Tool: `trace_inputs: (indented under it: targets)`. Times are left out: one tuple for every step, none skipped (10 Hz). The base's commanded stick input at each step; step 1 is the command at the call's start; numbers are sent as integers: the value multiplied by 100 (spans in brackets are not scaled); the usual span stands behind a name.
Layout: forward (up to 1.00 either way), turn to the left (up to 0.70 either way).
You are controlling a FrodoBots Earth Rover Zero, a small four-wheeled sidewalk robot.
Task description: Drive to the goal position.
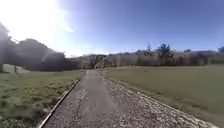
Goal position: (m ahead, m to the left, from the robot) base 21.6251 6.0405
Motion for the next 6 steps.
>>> trace_inputs:
  targets:
    - [50, 0]
    - [50, 0]
    - [50, 27]
    - [50, 27]
    - [50, 14]
    - [50, 4]
